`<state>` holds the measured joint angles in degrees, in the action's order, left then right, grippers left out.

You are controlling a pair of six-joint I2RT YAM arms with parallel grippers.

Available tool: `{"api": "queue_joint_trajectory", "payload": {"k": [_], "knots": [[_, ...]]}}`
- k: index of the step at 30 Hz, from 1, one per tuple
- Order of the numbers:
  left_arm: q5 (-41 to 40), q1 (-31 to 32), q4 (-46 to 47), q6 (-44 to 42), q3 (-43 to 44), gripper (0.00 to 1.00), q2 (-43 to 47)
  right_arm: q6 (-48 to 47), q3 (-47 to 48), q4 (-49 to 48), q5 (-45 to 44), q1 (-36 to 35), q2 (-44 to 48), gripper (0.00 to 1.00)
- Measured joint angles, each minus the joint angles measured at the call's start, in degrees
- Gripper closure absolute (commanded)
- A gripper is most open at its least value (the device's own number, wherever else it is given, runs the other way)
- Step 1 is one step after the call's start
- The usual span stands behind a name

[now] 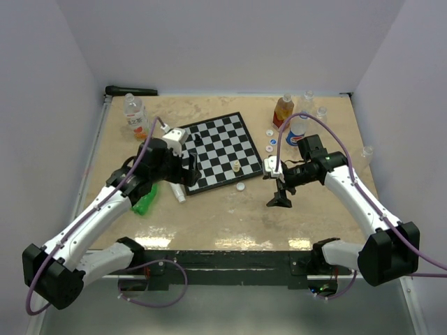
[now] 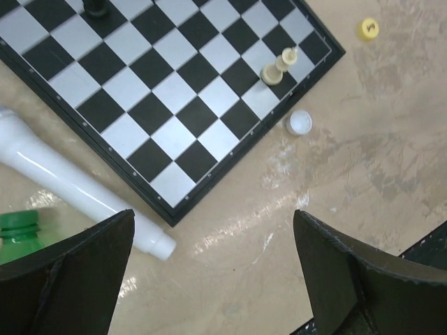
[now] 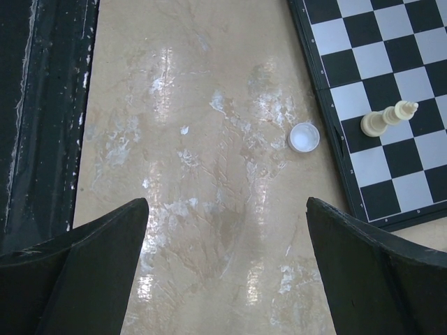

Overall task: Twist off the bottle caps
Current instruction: Pick up the bottle cap from the center of the board.

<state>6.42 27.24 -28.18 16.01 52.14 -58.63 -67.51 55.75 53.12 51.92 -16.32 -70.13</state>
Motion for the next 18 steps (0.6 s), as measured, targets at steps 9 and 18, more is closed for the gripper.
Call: {"api": "queue_joint_trajectory", "payload": {"k": [9,18], "knots": [[-7.3,11.1,0.6,4.8,-2.7,0.0,-1.8,0.7,0.0,-0.6,-0.4,0.0,-0.5,0.02],[-11.1,13.5,0.8,7.0,-4.8,0.0,-3.7,1.1,-0.6,-1.3,-1.3,0.0,-0.8,0.02]]}}
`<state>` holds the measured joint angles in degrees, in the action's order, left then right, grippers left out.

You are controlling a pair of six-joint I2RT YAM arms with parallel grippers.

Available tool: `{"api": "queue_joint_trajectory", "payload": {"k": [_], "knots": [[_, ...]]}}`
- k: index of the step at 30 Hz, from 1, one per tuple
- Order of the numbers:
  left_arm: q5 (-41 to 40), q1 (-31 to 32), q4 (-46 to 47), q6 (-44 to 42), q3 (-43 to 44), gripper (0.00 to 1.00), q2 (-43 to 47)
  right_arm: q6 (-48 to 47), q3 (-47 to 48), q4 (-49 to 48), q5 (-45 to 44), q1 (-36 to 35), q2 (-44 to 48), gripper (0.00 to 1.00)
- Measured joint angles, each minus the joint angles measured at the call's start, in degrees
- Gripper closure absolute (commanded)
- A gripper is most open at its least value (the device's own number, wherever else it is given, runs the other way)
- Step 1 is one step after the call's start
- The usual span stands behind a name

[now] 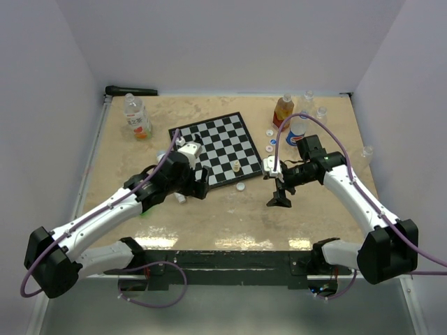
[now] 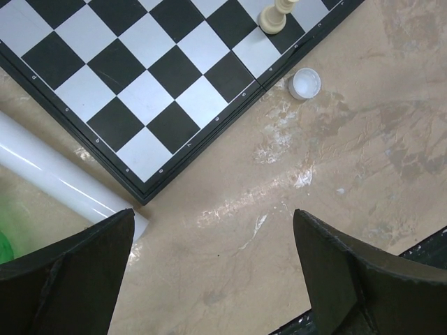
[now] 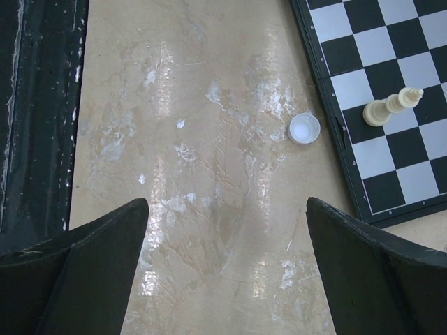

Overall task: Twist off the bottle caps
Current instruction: Pick up the bottle cap from the center of the board.

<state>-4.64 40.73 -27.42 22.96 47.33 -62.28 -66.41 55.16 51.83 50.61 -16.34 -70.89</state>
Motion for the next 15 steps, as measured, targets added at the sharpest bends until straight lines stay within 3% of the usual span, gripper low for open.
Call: {"api": "queue_joint_trajectory", "payload": {"k": [15], "knots": [[-1.0,2.3,2.1,3.5,-1.6,0.0,0.0,0.5,-0.1,-0.4,-0.2,0.0,-0.1,0.02]]}}
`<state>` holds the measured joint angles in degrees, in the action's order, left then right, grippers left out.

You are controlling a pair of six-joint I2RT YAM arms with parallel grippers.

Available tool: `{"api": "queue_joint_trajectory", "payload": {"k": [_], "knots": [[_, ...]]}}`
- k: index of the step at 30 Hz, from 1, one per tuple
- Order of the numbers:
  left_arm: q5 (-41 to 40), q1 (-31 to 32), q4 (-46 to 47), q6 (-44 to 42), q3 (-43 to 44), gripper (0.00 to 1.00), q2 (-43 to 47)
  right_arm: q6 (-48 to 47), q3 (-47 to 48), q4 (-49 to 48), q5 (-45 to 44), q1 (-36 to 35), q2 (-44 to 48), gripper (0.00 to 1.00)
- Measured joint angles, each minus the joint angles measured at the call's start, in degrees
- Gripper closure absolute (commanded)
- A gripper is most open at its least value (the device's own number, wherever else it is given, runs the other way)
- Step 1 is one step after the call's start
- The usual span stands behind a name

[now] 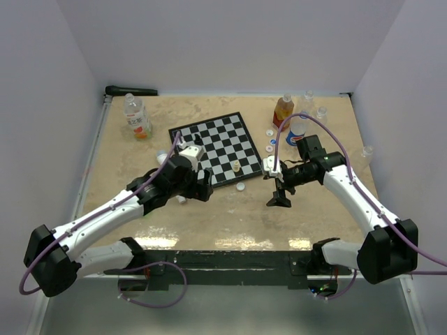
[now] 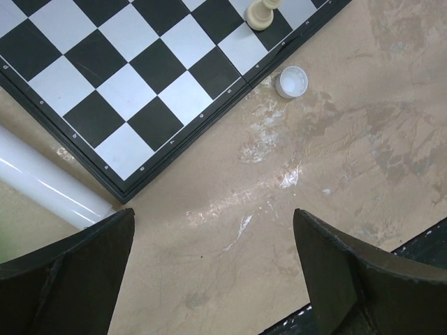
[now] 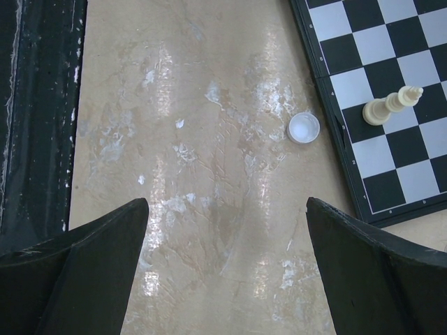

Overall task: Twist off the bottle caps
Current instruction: Pick up the bottle cap from the center of the board.

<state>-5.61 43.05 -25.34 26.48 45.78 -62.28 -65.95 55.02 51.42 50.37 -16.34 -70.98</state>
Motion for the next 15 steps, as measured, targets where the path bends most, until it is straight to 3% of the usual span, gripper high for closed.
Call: {"api": "queue_joint_trajectory", "payload": {"k": [15], "knots": [[-0.7,4.2,2.8,2.9,-0.7,0.0,-3.7,0.4,-0.1,-0.3,-0.2,0.0,-0.1,0.02]]}}
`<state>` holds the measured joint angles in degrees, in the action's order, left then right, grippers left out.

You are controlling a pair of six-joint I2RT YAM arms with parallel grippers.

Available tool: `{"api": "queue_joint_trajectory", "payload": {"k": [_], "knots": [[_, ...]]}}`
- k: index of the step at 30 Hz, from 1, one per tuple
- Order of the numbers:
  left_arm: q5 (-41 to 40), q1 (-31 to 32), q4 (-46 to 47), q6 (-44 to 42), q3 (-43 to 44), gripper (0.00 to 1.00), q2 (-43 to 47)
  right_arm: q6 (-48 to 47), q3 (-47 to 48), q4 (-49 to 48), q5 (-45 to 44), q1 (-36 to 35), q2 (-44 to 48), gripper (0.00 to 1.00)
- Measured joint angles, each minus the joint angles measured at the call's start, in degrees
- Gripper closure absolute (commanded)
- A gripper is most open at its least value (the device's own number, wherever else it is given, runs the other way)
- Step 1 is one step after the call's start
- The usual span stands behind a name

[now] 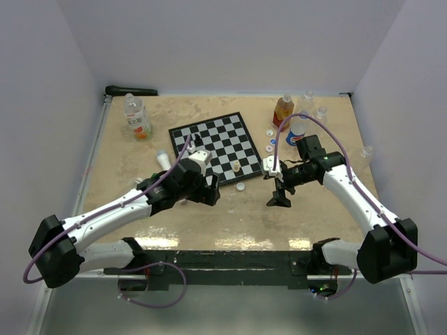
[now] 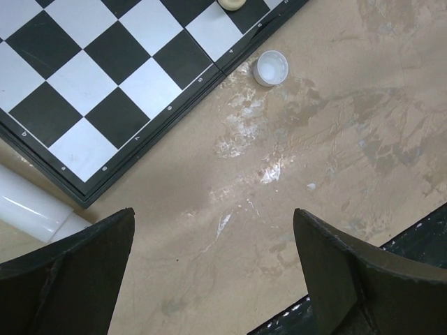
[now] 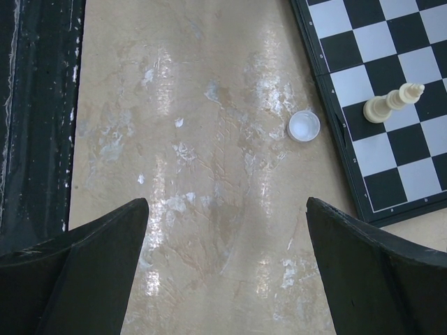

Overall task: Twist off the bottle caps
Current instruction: Pick up the bottle cap from the center of the board.

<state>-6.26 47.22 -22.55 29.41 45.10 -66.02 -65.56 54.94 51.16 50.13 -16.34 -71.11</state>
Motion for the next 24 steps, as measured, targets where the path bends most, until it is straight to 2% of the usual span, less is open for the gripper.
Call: {"api": "queue_joint_trajectory", "payload": {"k": [24], "knots": [[0.2,3.2,2.7,1.0,0.0,0.0,-5.4,0.0,-0.1,-0.2,-0.2,0.0,-0.2,0.02]]}}
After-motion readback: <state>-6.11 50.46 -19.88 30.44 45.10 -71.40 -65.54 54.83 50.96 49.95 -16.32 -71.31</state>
